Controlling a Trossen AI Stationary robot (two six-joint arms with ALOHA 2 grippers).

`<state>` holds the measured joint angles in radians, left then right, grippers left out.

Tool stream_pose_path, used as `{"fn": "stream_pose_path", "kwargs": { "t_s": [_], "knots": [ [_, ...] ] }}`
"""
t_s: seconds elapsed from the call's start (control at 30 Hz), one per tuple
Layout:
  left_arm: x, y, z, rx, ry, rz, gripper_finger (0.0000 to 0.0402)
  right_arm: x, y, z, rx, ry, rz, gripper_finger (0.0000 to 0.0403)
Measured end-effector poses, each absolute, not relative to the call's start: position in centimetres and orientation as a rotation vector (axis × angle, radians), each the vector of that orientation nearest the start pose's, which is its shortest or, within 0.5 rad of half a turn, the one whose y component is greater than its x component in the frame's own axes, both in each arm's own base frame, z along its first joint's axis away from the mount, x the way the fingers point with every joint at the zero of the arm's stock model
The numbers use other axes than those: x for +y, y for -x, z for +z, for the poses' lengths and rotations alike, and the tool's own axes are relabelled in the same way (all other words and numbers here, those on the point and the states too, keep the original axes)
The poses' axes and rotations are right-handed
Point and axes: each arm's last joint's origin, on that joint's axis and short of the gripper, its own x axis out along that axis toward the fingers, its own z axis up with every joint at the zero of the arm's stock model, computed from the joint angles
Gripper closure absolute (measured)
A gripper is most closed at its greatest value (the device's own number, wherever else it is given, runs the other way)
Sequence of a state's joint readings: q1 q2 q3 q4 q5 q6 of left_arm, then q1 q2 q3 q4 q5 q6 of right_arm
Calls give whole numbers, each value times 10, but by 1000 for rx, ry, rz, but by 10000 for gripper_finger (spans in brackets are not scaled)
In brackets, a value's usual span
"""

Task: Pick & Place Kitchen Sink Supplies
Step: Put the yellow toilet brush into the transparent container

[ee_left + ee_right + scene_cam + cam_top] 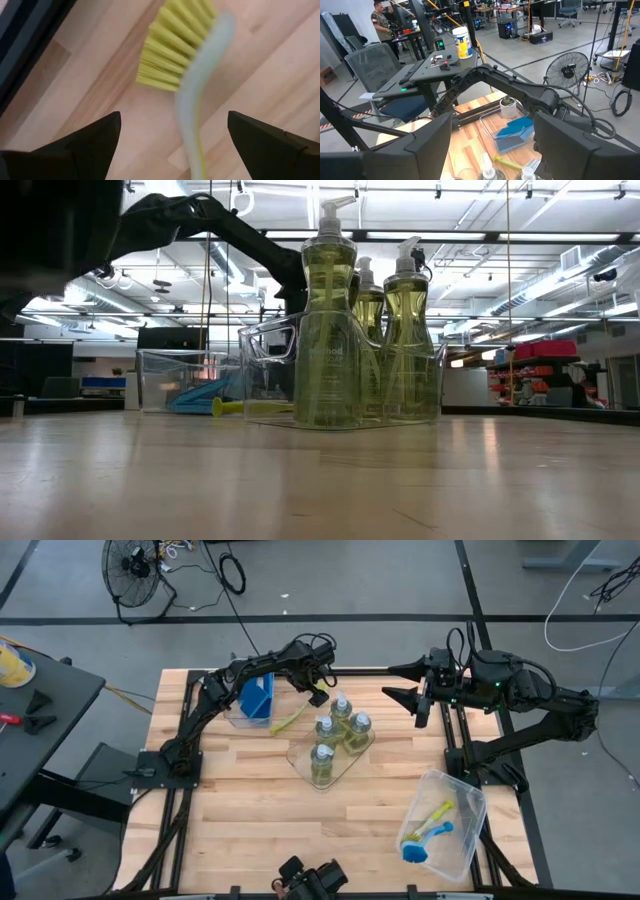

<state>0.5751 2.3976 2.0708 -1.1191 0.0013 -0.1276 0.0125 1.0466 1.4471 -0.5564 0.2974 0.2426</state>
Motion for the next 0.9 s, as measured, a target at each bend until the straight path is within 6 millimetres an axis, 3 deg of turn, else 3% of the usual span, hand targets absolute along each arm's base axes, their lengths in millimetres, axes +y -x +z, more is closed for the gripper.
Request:
{"fn": "stream_pose_path", "kwargs": {
  "t_s": [0.17,0.43,0.67,0.9],
  "knots": [
    [260,-404,151,1376,580,543,31,-6,-184,468,122,-197,-300,117],
    [260,-405,152,1359,618,526,54,-6,-185,468,118,-198,-299,117],
    [258,-403,152,1376,667,524,117,-6,-185,469,116,-201,-299,117],
    [256,-400,152,1403,685,514,203,-6,-185,470,101,-203,-297,117]
  ]
}}
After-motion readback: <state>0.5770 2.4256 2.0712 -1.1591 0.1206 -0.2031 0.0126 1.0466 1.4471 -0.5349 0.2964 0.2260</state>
